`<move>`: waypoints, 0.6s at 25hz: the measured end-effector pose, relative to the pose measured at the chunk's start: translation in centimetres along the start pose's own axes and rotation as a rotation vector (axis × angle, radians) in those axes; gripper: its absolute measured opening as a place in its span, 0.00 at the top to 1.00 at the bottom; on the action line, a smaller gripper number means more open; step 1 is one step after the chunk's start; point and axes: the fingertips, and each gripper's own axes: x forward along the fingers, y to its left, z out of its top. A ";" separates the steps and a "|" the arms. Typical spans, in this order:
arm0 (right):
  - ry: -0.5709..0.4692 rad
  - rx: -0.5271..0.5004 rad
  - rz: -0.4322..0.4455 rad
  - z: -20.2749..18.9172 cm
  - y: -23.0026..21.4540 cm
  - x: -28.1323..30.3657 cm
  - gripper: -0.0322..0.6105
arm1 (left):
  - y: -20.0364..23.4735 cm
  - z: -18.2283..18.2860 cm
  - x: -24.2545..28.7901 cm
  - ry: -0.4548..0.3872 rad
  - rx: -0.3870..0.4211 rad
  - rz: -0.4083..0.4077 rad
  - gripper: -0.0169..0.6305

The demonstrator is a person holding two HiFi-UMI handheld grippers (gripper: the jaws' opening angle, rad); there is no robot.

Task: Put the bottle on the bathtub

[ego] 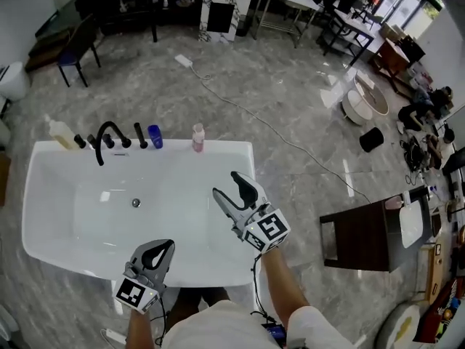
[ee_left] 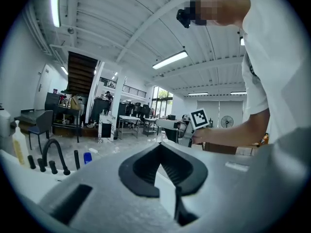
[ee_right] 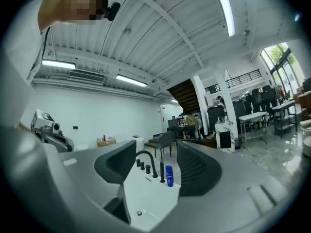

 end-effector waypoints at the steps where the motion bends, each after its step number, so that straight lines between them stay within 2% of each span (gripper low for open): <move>1: -0.004 -0.008 0.006 0.9 1.1 -0.6 0.55 | -0.3 0.6 -0.2 -0.006 0.005 -0.008 0.97; 5: -0.039 -0.036 0.017 4.7 4.8 -2.7 0.54 | -1.0 3.2 -0.8 -0.028 0.040 -0.038 0.97; 10: -0.101 0.011 0.042 8.6 8.8 -4.7 0.54 | -0.3 6.0 -1.4 -0.059 0.065 -0.032 0.97; 15: -0.160 -0.052 0.052 13.0 10.3 -6.4 0.55 | 0.8 9.1 -1.8 -0.107 0.104 -0.010 0.97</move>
